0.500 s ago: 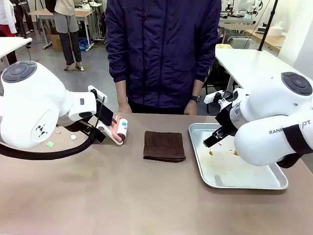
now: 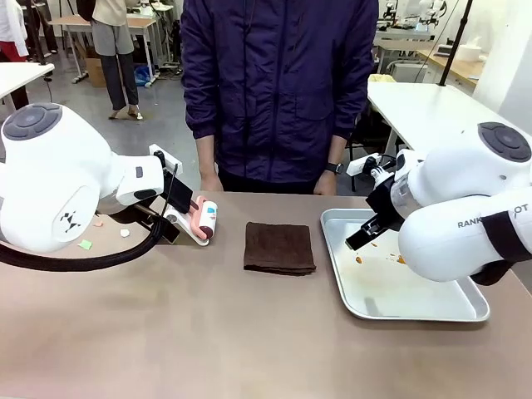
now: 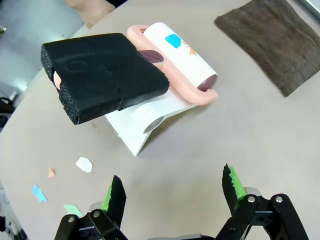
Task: Clean the surface of the table.
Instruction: Hold the Lint Roller with your left hand and the towel with your right hand.
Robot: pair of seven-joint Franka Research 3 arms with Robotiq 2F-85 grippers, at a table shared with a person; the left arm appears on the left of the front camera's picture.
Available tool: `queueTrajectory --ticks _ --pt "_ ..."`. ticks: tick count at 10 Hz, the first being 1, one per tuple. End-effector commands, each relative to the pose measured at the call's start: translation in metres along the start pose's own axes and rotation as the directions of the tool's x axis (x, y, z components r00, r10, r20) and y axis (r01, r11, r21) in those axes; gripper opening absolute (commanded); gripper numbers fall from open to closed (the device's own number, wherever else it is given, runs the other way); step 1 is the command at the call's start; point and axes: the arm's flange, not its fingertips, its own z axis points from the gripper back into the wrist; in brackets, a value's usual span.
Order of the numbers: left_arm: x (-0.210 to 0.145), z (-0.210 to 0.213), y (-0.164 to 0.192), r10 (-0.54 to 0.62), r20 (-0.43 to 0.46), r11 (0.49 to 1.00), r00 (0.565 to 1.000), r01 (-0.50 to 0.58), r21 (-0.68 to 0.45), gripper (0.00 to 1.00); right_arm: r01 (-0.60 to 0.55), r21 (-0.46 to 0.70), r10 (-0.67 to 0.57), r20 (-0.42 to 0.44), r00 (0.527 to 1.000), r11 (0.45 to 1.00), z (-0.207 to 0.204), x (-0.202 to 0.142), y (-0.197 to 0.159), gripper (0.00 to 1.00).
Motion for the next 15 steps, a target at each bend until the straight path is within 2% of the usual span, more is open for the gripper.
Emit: queueTrajectory --ticks 1,12,13,14,15 --pt "0.000 0.000 0.000 0.000 0.000 1.000 1.000 0.000 0.000 1.00 0.000 0.000 0.000 0.000 1.000 1.000 0.000 0.000 0.000 1.00" --pt "0.000 0.000 0.000 0.000 0.000 1.000 1.000 0.000 0.000 1.00 0.000 0.000 0.000 0.000 1.000 1.000 0.000 0.000 0.000 1.00" --pt "0.000 0.006 -0.002 -0.016 0.004 0.986 1.000 0.017 -0.166 1.00 0.007 0.057 -0.003 -0.059 0.998 0.998 0.003 0.001 -0.002 1.00" --pt "0.002 0.015 -0.005 0.020 -0.077 0.959 0.997 -0.041 -0.281 1.00 0.089 0.100 -0.072 -0.161 0.984 0.991 0.007 0.003 -0.004 1.00" --pt "0.005 0.026 -0.006 0.106 -0.189 0.924 0.976 -0.167 -0.344 1.00 0.227 0.198 -0.196 -0.166 0.966 0.953 0.018 0.006 -0.007 1.00"
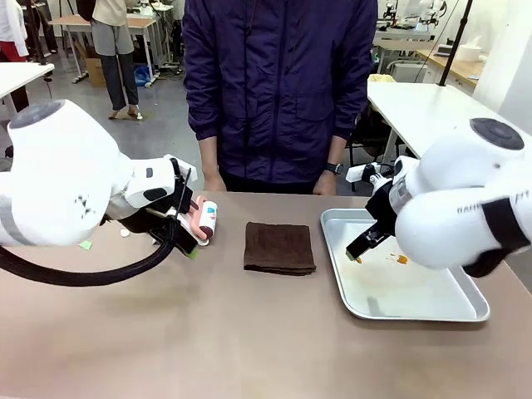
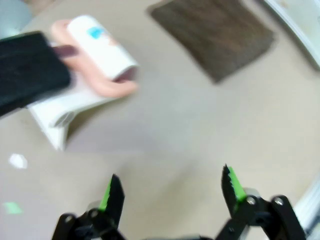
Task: Clean the surface of the table.
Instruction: Hold the Lint Roller with your left hand and the towel with your right hand.
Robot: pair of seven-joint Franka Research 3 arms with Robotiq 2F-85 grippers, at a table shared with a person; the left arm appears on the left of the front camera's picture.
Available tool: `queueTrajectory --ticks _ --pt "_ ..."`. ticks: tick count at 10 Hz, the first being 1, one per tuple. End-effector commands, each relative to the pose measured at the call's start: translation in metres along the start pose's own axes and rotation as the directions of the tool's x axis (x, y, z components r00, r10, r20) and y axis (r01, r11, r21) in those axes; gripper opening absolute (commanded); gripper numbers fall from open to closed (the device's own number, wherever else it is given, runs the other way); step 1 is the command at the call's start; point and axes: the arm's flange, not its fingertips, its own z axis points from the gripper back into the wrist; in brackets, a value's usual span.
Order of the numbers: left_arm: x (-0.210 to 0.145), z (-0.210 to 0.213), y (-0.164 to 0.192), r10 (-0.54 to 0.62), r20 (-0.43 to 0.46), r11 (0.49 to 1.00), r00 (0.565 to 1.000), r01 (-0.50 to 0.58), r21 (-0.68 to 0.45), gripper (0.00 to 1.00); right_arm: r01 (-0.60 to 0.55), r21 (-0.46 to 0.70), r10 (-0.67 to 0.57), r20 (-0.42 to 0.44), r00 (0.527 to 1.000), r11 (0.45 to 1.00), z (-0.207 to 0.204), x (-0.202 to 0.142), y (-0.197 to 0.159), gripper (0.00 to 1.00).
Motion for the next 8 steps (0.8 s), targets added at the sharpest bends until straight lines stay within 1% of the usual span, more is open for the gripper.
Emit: queueTrajectory --ticks 1,2,3,4,5,6,7,8 --pt "0.005 0.035 0.025 0.167 -0.160 0.971 0.973 -0.191 -0.146 1.00 0.250 0.206 -0.243 -0.060 0.968 0.946 0.035 0.011 -0.012 1.00" --pt "0.002 0.045 0.025 0.226 -0.201 0.942 0.953 -0.266 -0.203 1.00 0.287 0.368 -0.268 -0.104 0.958 0.885 0.048 0.007 -0.014 1.00" --pt "-0.003 0.058 0.029 0.232 -0.201 0.914 0.952 -0.284 -0.290 1.00 0.365 0.478 -0.300 -0.208 0.931 0.799 0.060 0.002 -0.021 1.00" --pt "-0.013 0.081 0.040 0.231 -0.173 0.859 0.957 -0.284 -0.425 1.00 0.416 0.559 -0.332 -0.249 0.910 0.717 0.077 -0.010 -0.033 1.00" --pt "-0.032 0.110 0.058 0.266 -0.094 0.805 0.959 -0.275 -0.526 1.00 0.424 0.640 -0.376 -0.221 0.900 0.640 0.100 -0.029 -0.047 1.00" --pt "-0.057 0.144 0.085 0.379 0.016 0.761 0.925 -0.302 -0.574 1.00 0.427 0.701 -0.443 -0.175 0.880 0.571 0.125 -0.057 -0.063 1.00" --pt "-0.083 0.167 0.108 0.471 0.098 0.725 0.877 -0.321 -0.610 1.00 0.446 0.720 -0.513 -0.145 0.846 0.531 0.138 -0.082 -0.079 1.00" --pt "-0.104 0.177 0.130 0.540 0.134 0.689 0.831 -0.345 -0.638 1.00 0.492 0.736 -0.605 -0.141 0.784 0.465 0.145 -0.106 -0.098 1.00"
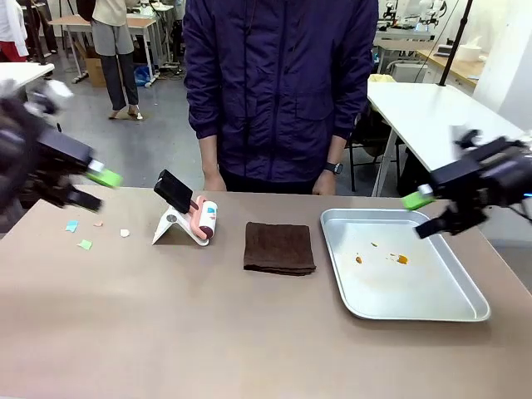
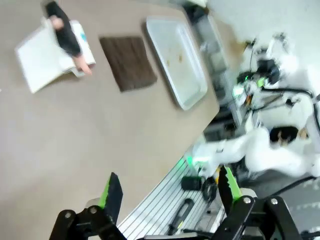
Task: Clean the surface of the table.
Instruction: Hold the Lint Roller with your left hand and the towel with your right hand.
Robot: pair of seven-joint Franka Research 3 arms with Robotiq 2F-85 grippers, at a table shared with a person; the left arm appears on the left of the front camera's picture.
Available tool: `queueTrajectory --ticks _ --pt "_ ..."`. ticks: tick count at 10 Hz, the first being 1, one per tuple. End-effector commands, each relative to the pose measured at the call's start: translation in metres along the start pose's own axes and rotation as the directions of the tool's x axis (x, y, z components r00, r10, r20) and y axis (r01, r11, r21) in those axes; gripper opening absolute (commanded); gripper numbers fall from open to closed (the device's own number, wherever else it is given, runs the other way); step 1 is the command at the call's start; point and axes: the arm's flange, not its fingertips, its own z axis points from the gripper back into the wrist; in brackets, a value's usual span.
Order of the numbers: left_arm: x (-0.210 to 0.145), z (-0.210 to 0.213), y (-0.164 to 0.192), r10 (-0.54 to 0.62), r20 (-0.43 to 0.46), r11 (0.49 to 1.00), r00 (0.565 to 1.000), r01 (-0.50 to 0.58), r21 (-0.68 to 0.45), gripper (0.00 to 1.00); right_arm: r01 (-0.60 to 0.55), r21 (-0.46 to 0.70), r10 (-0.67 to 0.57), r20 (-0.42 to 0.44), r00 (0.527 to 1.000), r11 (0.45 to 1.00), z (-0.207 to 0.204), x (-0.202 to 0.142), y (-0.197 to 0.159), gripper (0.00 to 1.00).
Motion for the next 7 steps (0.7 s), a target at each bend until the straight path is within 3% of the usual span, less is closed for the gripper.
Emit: queueTrajectory --ticks 1,4,7 --pt "-0.015 0.030 0.049 0.091 0.140 0.994 0.986 -0.081 -0.075 1.00 0.072 0.106 -0.090 0.175 0.980 0.992 0.029 -0.037 -0.038 1.00" --pt "-0.042 0.062 0.102 0.272 0.278 0.956 0.921 -0.226 -0.188 1.00 0.214 0.187 -0.273 0.392 0.879 0.959 0.095 -0.067 -0.090 1.00" --pt "-0.076 0.053 0.116 0.411 0.380 0.905 0.828 -0.322 -0.277 1.00 0.293 0.277 -0.397 0.492 0.775 0.915 0.127 -0.067 -0.143 1.00"
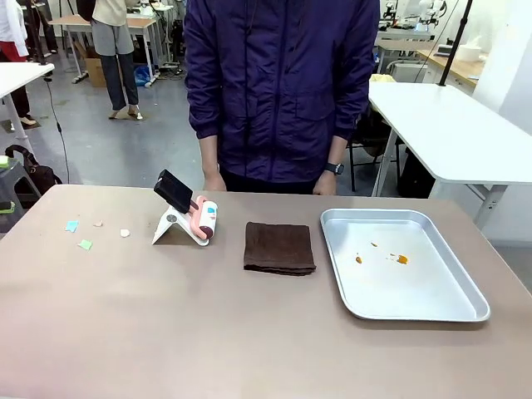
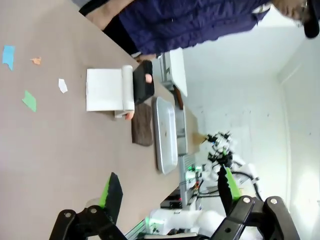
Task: Clean the surface of the table.
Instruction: Hold the Lint Roller with your left hand and the towel with your right hand.
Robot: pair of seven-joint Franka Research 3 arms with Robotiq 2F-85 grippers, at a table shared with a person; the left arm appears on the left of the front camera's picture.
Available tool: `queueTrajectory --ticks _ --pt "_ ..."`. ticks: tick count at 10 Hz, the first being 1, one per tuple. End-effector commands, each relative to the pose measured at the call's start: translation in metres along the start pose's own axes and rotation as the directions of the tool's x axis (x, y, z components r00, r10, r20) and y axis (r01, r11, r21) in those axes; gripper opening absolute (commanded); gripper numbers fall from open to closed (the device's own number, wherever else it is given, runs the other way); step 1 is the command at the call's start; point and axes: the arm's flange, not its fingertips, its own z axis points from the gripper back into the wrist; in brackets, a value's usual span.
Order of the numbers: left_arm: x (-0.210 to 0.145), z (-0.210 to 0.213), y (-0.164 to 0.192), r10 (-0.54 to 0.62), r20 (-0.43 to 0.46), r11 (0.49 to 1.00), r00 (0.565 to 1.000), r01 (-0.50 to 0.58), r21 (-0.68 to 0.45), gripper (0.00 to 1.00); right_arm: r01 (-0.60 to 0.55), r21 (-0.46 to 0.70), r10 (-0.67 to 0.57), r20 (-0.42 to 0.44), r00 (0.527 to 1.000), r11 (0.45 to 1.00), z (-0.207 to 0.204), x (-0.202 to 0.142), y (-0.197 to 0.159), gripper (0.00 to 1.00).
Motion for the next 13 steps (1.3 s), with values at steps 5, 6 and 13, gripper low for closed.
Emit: queueTrajectory --ticks 5,6,13 --pt "-0.090 -0.060 -0.010 0.062 0.166 0.997 0.984 -0.068 0.027 1.00 0.089 0.012 -0.090 0.083 0.992 0.996 0.003 0.015 -0.033 1.00" --pt "0.015 -0.020 0.005 0.100 0.102 0.994 0.990 -0.095 -0.052 1.00 0.089 0.012 -0.090 0.083 0.992 0.996 0.003 0.015 -0.033 1.00" --pt "0.036 -0.020 -0.011 0.075 0.112 0.985 0.991 -0.091 0.143 1.00 -0.039 -0.067 0.048 0.131 0.990 0.997 -0.017 0.003 -0.012 1.00"
